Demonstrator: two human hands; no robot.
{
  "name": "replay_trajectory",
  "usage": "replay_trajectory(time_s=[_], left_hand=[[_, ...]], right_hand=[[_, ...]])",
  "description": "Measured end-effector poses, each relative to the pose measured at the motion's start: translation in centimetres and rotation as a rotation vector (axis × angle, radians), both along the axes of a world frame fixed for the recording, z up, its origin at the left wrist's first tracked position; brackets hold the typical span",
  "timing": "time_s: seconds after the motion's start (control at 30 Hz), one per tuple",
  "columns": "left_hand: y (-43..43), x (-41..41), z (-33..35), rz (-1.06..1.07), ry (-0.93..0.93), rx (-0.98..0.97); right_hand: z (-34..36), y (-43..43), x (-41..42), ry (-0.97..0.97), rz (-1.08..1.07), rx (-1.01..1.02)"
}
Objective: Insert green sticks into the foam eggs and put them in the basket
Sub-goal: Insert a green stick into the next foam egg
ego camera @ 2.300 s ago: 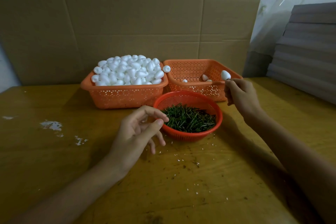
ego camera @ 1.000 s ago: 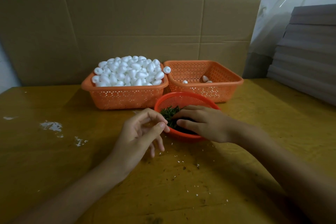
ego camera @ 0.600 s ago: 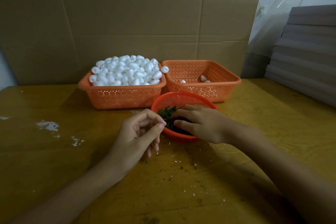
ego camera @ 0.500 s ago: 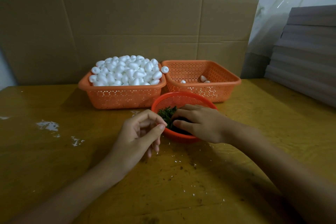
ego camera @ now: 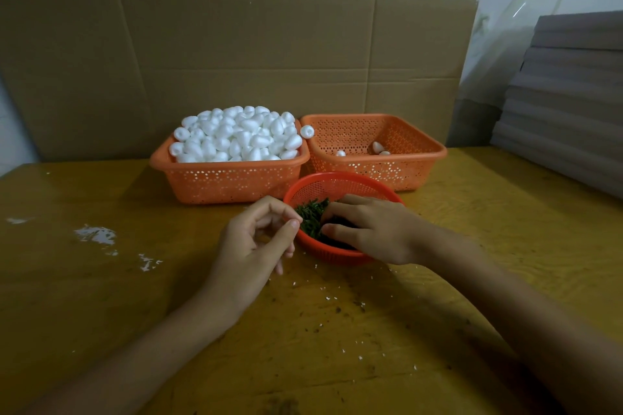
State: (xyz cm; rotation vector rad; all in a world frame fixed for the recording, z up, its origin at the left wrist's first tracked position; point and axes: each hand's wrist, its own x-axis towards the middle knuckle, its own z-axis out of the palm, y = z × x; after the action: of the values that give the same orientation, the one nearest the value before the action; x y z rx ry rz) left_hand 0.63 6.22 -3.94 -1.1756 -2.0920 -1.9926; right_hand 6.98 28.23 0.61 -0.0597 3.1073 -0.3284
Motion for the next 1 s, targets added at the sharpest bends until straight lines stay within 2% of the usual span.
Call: replay_trajectory(time_s=[0.23, 0.33, 0.43, 0.57, 0.67, 0.8, 1.0], left_hand=[[0.9, -2.6, 2.7, 0.323, 0.282, -0.132], [1.3, -5.4, 4.4, 0.544, 0.508, -0.366], [1.6, -8.2, 5.8, 0.661, 0.629, -0.67], [1.8, -10.4, 6.7, 0.571, 0.515, -0.996], [2.1, -10.8, 6.6, 0.537, 0.462, -1.102], [2.6, -10.9, 7.1, 0.545, 0.37, -0.997], [2.0, -11.0, 7.3, 0.629, 0.408, -0.402]], right_hand=[[0.0, 0.0, 0.0, 0.001, 0.002, -0.018], [0.1, 0.0, 0.0, 0.004, -0.004, -0.027], [0.1, 0.1, 0.2, 0.004, 0.003, -0.035], [0.2, 0.2, 0.5, 0.007, 0.021, -0.043], [0.2, 0.2, 0.6, 0.021, 0.035, -0.055], [0.1, 0.2, 0.6, 0.08, 0.054, -0.09], [-0.3, 0.4, 0.3, 0.327, 0.064, -0.125]])
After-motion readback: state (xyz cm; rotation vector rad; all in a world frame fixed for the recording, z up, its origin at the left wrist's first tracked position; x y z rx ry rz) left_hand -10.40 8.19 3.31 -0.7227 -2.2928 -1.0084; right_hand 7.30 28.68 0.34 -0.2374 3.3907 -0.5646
